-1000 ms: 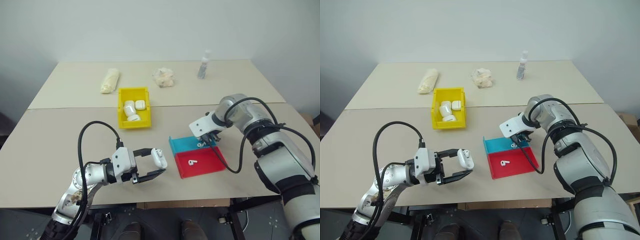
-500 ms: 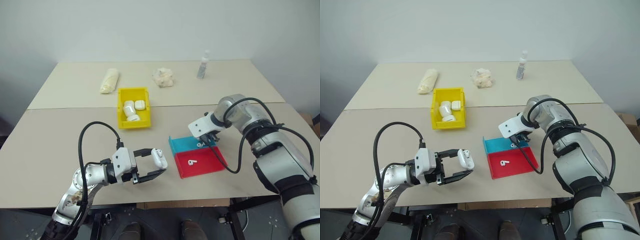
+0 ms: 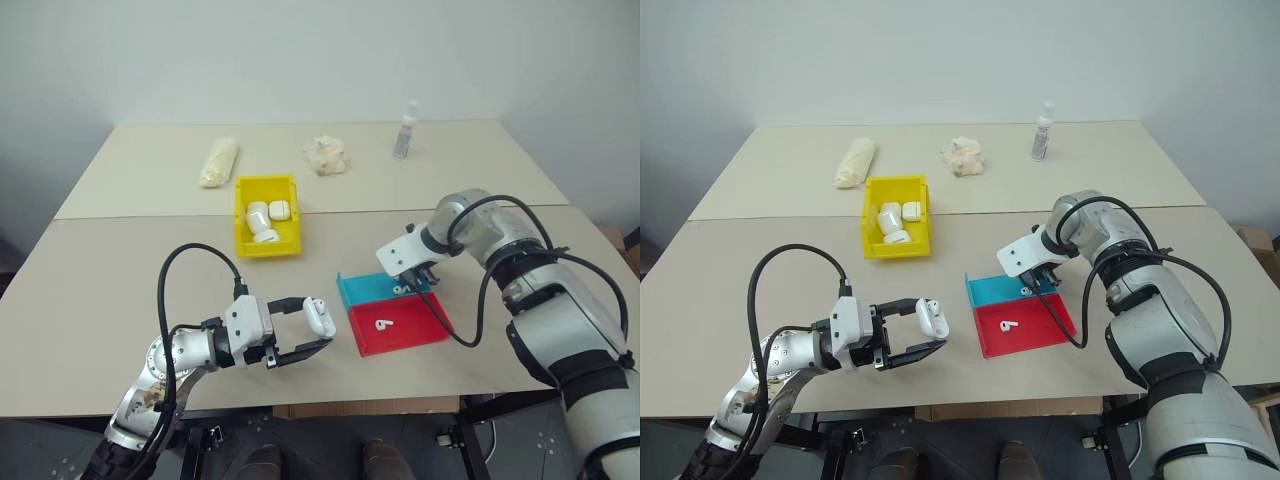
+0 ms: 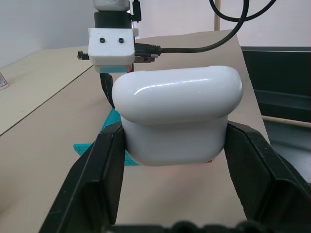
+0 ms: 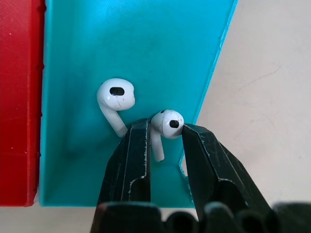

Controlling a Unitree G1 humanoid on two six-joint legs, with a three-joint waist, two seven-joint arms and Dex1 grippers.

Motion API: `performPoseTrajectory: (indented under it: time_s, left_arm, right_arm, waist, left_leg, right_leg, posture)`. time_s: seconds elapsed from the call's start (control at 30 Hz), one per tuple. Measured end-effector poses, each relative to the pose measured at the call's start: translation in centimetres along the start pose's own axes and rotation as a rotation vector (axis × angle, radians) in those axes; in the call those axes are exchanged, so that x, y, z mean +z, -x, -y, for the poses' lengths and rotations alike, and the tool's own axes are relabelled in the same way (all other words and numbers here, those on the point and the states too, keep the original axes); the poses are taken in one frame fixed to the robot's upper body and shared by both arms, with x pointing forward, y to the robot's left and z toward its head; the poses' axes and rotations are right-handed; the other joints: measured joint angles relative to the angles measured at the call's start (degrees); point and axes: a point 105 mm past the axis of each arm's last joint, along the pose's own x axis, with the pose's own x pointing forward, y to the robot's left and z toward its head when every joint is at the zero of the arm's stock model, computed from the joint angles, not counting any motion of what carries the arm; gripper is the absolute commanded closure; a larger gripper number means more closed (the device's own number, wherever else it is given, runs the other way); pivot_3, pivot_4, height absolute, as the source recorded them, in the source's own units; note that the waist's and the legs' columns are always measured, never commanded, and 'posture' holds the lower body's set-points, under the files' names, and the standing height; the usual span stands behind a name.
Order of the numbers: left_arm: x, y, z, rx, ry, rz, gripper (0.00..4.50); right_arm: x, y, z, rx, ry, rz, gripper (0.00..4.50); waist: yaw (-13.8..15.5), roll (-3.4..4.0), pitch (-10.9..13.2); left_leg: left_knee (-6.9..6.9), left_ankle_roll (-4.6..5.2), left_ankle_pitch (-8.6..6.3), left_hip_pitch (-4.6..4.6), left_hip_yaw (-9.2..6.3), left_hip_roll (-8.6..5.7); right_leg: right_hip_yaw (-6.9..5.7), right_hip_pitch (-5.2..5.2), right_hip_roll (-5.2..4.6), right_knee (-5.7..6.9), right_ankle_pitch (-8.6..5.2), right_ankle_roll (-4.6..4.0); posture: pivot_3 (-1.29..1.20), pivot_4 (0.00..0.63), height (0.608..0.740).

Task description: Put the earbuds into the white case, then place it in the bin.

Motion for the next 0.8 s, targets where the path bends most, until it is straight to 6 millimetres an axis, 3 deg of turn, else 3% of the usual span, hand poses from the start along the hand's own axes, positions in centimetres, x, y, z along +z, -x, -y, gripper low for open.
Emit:
performPoseTrajectory:
  time_s: [0.1,0.4,0.57,0.67,0.8]
  left_arm:
    - [0.0,0.0,0.0,0.0,-0.001,-0.001,1.74]
    - [0.0,-0.1,0.0,0.001,-0.005,0.0,1.74]
    - [0.9,-0.6,-0.5,-0.005,-0.028,0.036,1.74]
    - [1.7,-1.1,-1.0,-0.006,-0.045,0.069,1.74]
    - [2.6,-1.6,-1.4,-0.018,-0.037,0.117,1.74]
  right_arm:
    - [0.0,0.0,0.0,0.0,0.002,0.0,3.85]
    - [0.1,0.0,0.0,-0.012,-0.01,0.01,3.85]
    - [0.3,0.3,0.7,-0.143,-0.054,0.044,3.85]
    - [0.8,2.5,2.0,-0.337,-0.146,0.109,3.85]
    - [3.8,7.7,2.1,-0.557,-0.293,0.353,3.85]
  waist:
    - [0.0,0.0,0.0]
    - [0.01,0.0,0.0]
    - [0.14,0.0,0.0]
    - [0.39,0.0,0.0]
    - [1.02,0.01,-0.01]
  left_leg:
    - [0.0,0.0,0.0,0.0,0.0,0.0]
    - [0.0,0.0,0.0,0.0,0.0,0.0]
    - [0.01,0.0,0.0,-0.06,-0.01,-0.01]
    - [0.0,0.0,0.0,-0.15,-0.05,-0.01]
    - [0.07,0.07,-0.04,-0.28,-0.11,-0.02]
  right_leg:
    - [0.0,0.0,0.0,0.0,0.0,0.0]
    - [0.0,0.0,0.0,0.0,0.0,0.0]
    - [0.0,-0.03,-0.01,0.02,0.0,0.0]
    - [-0.02,-0.06,-0.01,0.07,0.0,0.0]
    - [-0.08,-0.07,-0.02,0.16,0.01,0.02]
  posture:
    - [0.0,0.15,0.74]
    - [0.0,0.15,0.74]
    - [0.0,0.15,0.74]
    - [0.0,0.15,0.74]
    - [0.0,0.15,0.74]
